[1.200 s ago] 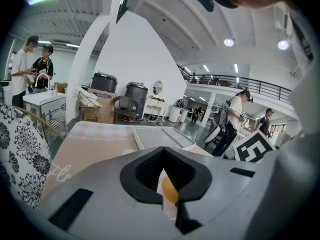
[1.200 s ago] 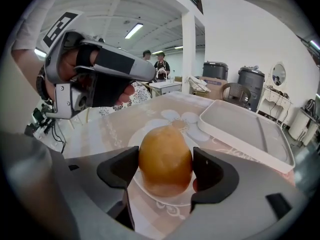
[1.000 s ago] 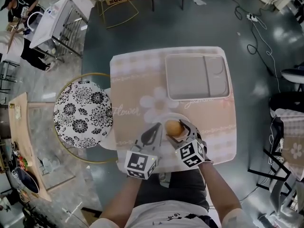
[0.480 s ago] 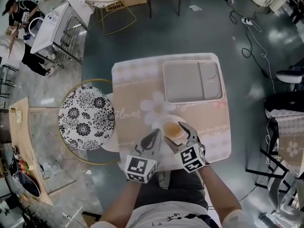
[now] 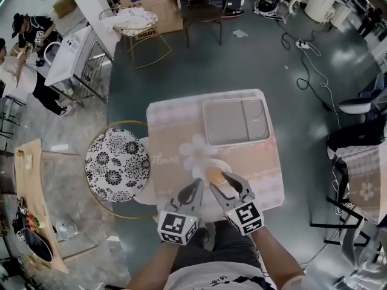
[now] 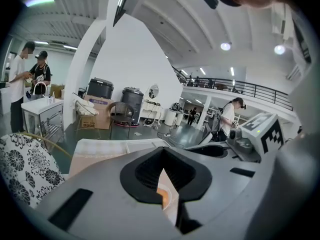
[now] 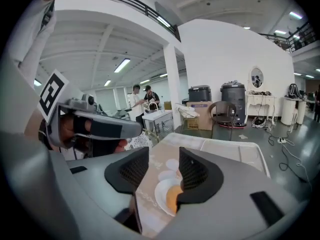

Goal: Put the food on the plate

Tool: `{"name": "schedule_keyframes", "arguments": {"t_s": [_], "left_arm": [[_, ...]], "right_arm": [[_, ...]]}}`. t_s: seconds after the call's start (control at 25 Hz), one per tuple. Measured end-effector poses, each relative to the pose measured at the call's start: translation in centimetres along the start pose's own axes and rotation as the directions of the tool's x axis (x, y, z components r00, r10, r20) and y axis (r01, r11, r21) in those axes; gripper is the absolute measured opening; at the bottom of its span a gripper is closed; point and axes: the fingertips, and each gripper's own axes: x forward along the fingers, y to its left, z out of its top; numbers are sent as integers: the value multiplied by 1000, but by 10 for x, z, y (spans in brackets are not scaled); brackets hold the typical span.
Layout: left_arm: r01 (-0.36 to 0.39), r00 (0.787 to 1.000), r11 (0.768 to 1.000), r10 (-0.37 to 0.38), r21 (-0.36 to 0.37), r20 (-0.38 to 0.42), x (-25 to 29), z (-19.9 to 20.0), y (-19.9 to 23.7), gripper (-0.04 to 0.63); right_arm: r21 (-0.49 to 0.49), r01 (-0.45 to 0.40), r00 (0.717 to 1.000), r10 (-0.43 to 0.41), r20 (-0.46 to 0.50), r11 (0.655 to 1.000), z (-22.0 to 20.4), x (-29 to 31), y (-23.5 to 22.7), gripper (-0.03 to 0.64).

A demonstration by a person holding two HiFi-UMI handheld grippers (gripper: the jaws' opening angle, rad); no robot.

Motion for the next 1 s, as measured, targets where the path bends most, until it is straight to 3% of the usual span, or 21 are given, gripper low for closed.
{"name": "schedule_keyframes", "arguments": {"t_s": [0.12,0.24,0.52,1.0], "left_arm": [[12,1000,1000,-12,8,15,-7,14,-9,5],[25,999,1000,-25,11,25,-15,28,-20,6],[68,997,998,-67,-17,47,-38,56,-46,5],[67,990,998,-65,-15,124,-70,92,-66,6]], "right_arm": [[46,36,998,-39,54,998,21,-15,-2,114],[89,52,995,-59,84,995,37,-27,1,60],[125,45,989,-62,132,991,72,-50,20,25],[139,24,973,-55,226,990,118,-82,43,15]]}}
